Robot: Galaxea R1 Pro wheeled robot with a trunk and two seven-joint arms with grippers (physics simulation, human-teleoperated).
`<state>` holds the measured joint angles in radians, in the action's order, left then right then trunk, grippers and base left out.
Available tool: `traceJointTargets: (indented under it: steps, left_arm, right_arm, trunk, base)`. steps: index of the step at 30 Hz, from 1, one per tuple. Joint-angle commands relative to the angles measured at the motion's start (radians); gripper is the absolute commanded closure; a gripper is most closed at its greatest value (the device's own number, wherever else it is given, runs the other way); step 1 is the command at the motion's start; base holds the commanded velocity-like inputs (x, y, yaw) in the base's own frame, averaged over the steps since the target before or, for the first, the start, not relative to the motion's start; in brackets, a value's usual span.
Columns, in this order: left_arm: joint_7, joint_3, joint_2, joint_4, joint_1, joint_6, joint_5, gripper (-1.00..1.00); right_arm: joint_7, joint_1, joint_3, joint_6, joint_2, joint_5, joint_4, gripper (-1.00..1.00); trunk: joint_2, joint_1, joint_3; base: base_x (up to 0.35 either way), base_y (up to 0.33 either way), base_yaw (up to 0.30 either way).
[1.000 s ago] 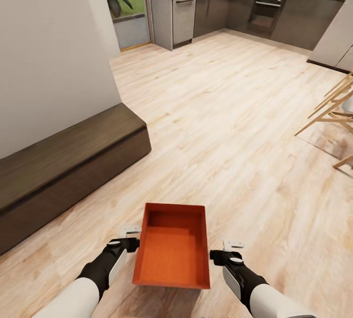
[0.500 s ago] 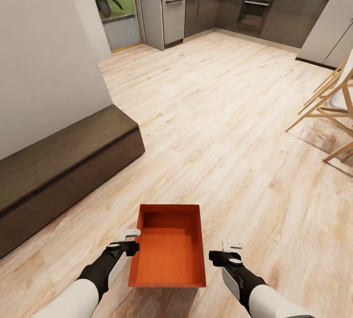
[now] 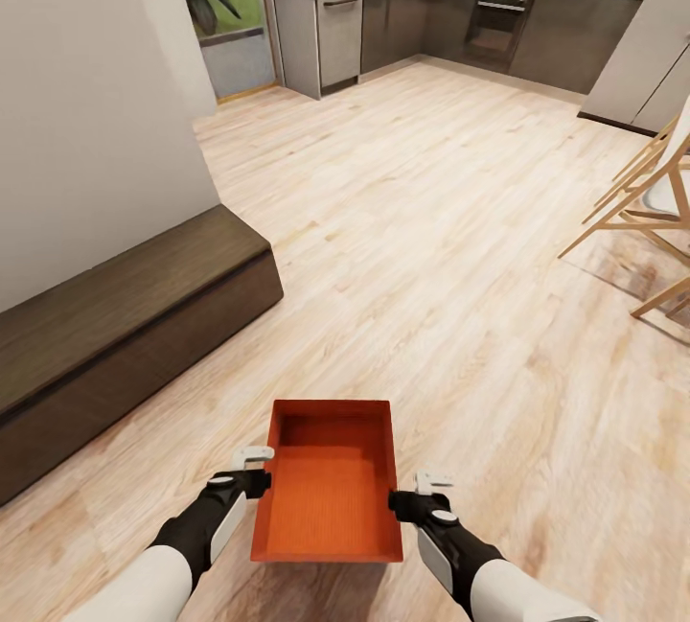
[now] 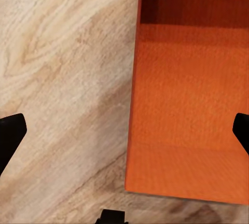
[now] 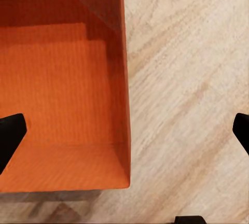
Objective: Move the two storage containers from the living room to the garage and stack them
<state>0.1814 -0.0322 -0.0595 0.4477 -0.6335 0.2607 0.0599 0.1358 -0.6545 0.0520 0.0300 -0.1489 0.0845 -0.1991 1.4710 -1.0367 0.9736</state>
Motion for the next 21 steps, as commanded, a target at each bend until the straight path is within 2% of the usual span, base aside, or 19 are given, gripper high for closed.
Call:
traceJointTargets:
  steps: [1, 4, 8, 11, 18, 21]
  left_arm:
    - [0.006, -0.004, 0.001, 0.001, 0.0, 0.004, 0.006, -1.0]
    - [0.005, -0.004, 0.002, -0.005, 0.0, 0.002, 0.006, -1.0]
    - [0.006, -0.005, 0.003, -0.015, 0.0, 0.001, 0.012, -1.0]
    - [0.006, -0.003, 0.002, -0.067, 0.0, -0.001, 0.009, -1.0]
    - [0.006, -0.003, -0.001, -0.086, 0.0, -0.002, 0.008, -1.0]
    - [0.006, -0.002, -0.002, -0.091, 0.0, -0.041, 0.013, -1.0]
  right_arm:
    - [-0.014, 0.0, 0.006, 0.004, -0.001, 0.007, 0.001, -1.0]
    - [-0.038, 0.0, 0.005, 0.005, 0.0, -0.001, 0.001, -1.0]
    - [-0.038, 0.0, 0.004, 0.002, 0.007, 0.0, 0.001, -1.0]
    - [-0.037, 0.0, 0.006, -0.008, 0.009, 0.001, 0.0, -1.0]
    - [-0.036, 0.0, 0.005, -0.01, 0.01, 0.002, 0.0, -1.0]
    - [-0.034, 0.0, 0.005, -0.011, 0.01, 0.003, 0.0, -1.0]
  trunk:
    - [0.0, 0.0, 0.001]
    - [0.0, 0.0, 0.001]
    - [0.0, 0.0, 0.001]
    - [0.0, 0.0, 0.001]
    - [0.0, 0.0, 0.001]
    - [0.0, 0.0, 0.001]
  base:
    - [0.0, 0.0, 0.0]
    - [0.0, 0.0, 0.0]
    - [0.0, 0.0, 0.0]
    - [0.0, 0.0, 0.0]
    - [0.0, 0.0, 0.0]
    - [0.0, 0.0, 0.0]
